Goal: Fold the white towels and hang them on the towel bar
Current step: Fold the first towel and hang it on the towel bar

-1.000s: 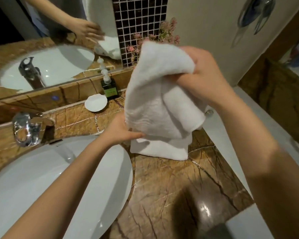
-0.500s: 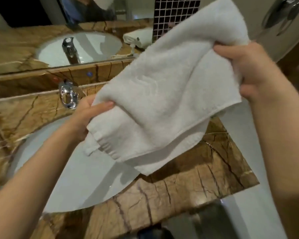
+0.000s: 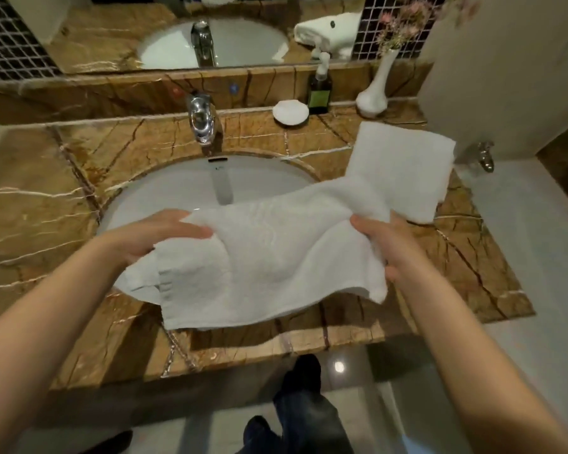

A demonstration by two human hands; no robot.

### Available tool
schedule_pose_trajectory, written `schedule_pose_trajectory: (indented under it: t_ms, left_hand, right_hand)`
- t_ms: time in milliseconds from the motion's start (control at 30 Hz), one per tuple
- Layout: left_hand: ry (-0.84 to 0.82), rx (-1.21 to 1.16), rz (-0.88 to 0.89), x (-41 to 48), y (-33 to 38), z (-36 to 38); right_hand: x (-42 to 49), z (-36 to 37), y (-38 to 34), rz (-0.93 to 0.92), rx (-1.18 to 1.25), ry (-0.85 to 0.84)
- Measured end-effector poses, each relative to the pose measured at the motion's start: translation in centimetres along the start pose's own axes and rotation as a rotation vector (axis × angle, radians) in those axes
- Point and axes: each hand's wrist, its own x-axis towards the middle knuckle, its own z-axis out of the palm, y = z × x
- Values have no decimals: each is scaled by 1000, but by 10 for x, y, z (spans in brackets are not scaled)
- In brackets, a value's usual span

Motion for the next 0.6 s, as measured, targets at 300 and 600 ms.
schedule_pose_trajectory:
  t_ms: [300,600]
  left_hand:
    - [221,394,-74,28,-83,19]
    - [308,-12,-80,2,-100,27]
  right_hand:
    - [-2,5,96,-142,-586,211]
    - [-34,36,98,-543,-1095,383]
